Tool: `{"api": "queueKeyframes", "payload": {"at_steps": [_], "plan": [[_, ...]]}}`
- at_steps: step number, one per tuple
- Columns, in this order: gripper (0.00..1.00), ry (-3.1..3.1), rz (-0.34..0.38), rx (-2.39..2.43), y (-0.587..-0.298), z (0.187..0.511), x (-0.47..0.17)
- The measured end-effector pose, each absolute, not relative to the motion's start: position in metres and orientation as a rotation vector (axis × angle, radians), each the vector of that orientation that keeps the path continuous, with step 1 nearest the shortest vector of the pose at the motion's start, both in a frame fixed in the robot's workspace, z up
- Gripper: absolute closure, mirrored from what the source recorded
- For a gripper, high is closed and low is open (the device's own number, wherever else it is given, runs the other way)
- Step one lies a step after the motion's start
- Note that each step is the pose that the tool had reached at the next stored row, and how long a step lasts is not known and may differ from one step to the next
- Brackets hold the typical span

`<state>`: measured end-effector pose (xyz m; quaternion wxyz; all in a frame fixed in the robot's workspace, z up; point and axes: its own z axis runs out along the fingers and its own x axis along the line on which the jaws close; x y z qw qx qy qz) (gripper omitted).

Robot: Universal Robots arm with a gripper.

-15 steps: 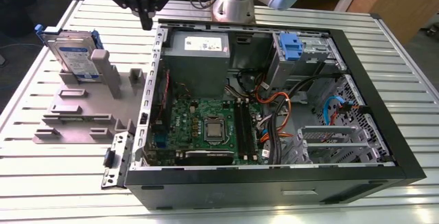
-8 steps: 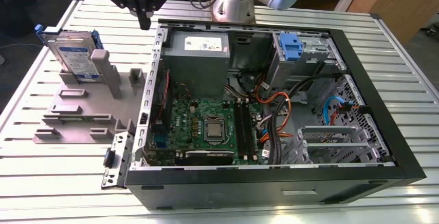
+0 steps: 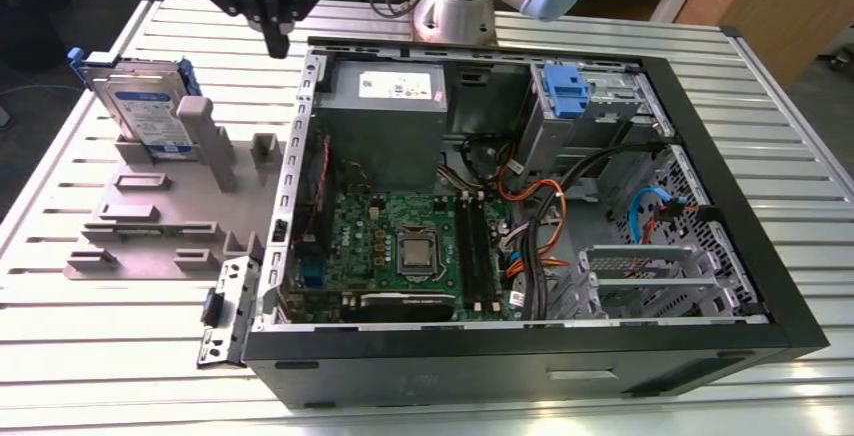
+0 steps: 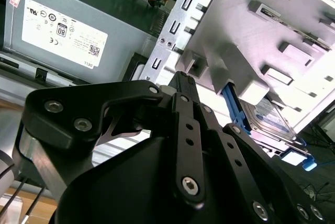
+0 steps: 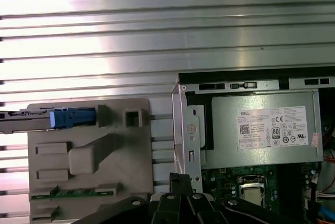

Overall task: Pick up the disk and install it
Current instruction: 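Reach for the disk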

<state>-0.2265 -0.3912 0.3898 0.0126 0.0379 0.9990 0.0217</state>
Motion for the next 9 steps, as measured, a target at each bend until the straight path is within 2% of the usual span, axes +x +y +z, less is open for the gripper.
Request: {"api": "queueKeyframes", "payload": {"at_steps": [9], "plan": [[0.89, 3.113, 0.068, 0.118, -0.391, 0.3895, -0.2294]]}}
